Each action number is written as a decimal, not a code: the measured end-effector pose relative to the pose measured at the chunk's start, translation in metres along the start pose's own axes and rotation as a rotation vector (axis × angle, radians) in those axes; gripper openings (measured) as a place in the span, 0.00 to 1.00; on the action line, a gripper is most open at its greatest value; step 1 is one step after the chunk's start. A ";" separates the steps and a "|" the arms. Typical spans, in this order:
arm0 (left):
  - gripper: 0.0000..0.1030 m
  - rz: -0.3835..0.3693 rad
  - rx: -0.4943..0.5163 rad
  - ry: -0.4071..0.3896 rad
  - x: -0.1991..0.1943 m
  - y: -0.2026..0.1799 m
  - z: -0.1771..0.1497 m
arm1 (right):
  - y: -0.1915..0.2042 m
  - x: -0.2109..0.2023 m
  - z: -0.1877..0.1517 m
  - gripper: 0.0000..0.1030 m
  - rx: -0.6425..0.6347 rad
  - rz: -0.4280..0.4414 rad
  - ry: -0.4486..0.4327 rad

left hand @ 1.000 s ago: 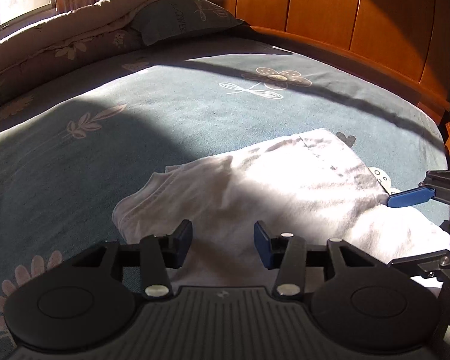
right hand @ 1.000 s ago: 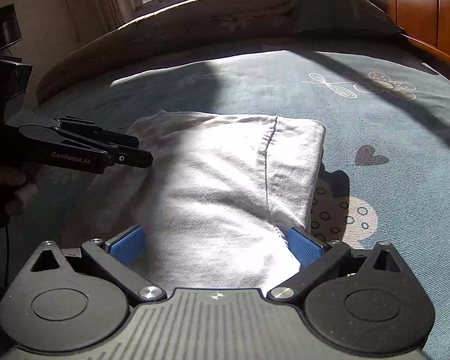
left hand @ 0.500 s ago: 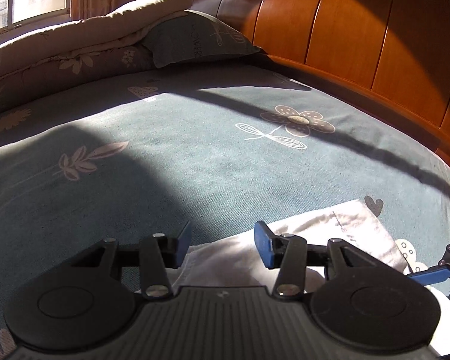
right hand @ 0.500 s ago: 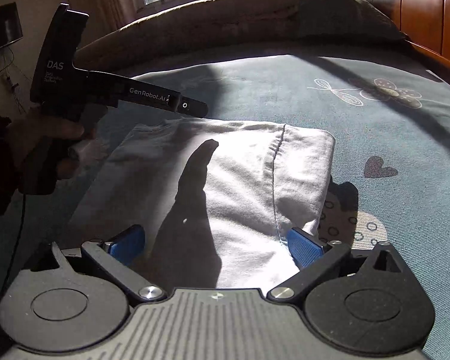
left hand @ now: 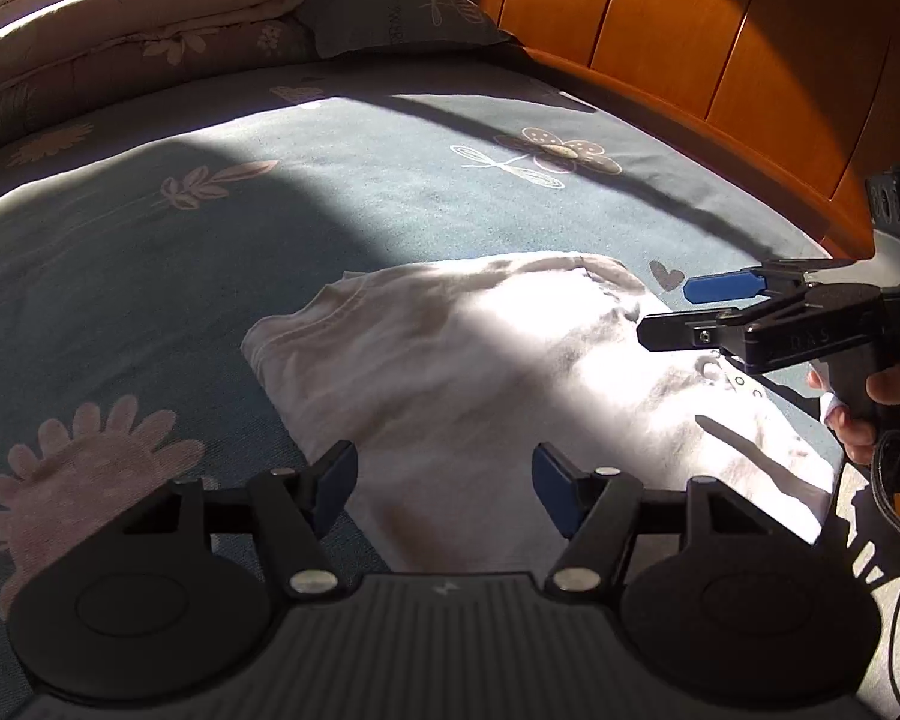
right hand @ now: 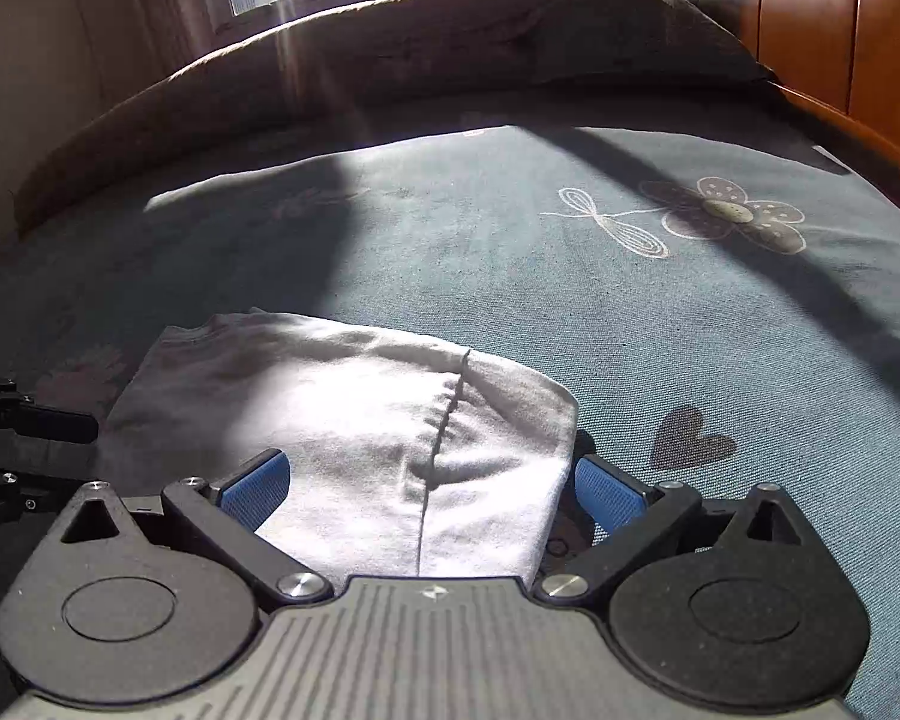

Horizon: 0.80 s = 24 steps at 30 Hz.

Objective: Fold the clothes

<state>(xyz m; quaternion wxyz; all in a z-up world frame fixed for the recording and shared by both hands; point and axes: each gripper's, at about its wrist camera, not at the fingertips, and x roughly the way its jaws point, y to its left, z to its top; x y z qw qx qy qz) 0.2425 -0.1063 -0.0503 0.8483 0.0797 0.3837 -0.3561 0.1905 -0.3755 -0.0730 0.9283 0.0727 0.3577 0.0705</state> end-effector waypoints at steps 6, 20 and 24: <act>0.66 0.013 0.033 -0.001 -0.012 -0.033 -0.006 | 0.032 -0.057 -0.053 1.00 -0.061 0.180 -0.001; 0.69 0.076 0.056 0.041 -0.041 -0.065 -0.037 | 0.042 -0.084 -0.094 1.00 -0.008 0.197 0.059; 0.70 0.098 0.044 0.049 -0.049 -0.062 -0.041 | 0.047 -0.088 -0.112 1.00 -0.011 0.140 0.105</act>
